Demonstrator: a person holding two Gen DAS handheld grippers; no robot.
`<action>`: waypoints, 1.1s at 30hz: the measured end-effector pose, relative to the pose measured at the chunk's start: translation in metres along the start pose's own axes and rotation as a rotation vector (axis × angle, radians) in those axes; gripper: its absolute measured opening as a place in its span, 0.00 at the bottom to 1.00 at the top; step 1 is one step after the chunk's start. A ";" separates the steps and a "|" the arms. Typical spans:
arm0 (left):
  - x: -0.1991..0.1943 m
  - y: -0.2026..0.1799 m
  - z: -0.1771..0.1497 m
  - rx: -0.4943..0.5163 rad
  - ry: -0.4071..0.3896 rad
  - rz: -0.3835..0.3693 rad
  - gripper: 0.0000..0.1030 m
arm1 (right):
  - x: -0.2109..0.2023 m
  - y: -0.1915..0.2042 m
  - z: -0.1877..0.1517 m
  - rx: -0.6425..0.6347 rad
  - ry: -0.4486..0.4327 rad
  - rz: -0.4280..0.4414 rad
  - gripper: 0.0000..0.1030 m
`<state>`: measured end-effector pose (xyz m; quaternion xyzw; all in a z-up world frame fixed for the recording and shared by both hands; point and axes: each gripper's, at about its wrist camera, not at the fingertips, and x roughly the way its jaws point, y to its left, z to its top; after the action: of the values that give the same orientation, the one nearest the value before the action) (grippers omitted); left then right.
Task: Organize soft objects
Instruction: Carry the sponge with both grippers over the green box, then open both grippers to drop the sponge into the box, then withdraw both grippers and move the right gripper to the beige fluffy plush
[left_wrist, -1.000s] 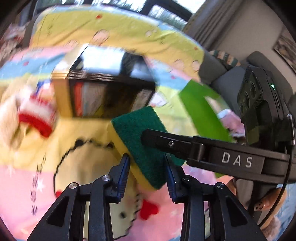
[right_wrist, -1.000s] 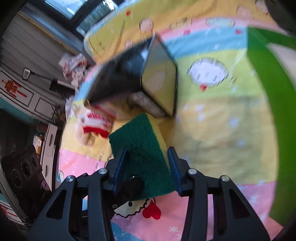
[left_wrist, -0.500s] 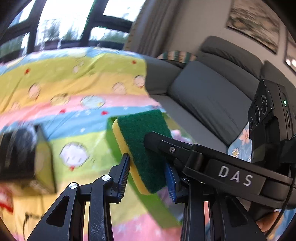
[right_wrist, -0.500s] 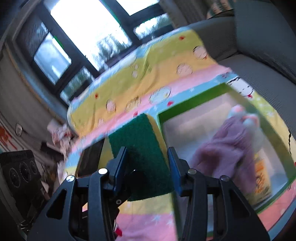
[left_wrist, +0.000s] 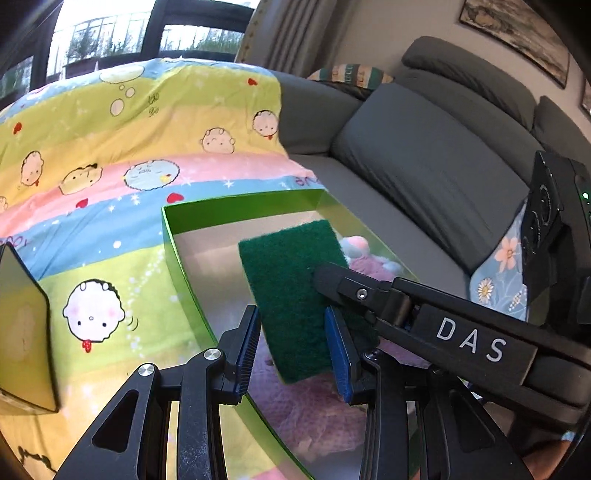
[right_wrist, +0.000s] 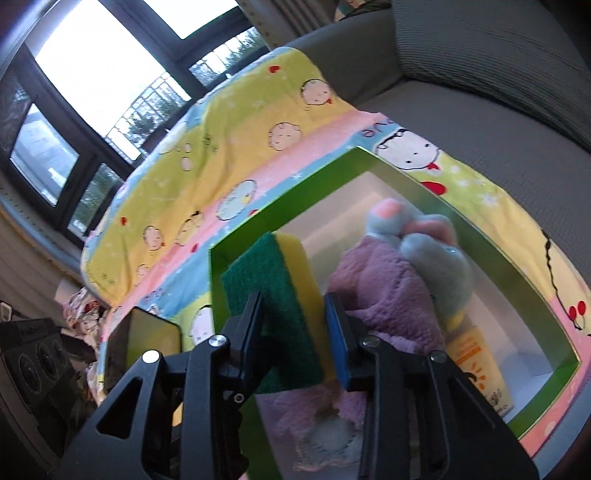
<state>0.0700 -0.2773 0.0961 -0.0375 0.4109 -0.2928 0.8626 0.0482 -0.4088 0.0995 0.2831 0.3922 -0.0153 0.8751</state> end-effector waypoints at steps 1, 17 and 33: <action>0.000 0.000 0.000 -0.002 0.002 -0.002 0.36 | 0.000 -0.001 0.000 0.003 0.002 -0.007 0.34; -0.069 0.028 -0.014 -0.030 -0.030 0.051 0.69 | -0.046 0.008 -0.008 -0.051 -0.146 -0.011 0.83; -0.192 0.164 -0.086 -0.232 -0.097 0.286 0.76 | -0.059 0.064 -0.043 -0.169 -0.195 0.012 0.94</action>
<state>-0.0093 -0.0241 0.1211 -0.0921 0.4011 -0.1157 0.9040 -0.0059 -0.3447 0.1482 0.2080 0.3034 -0.0045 0.9299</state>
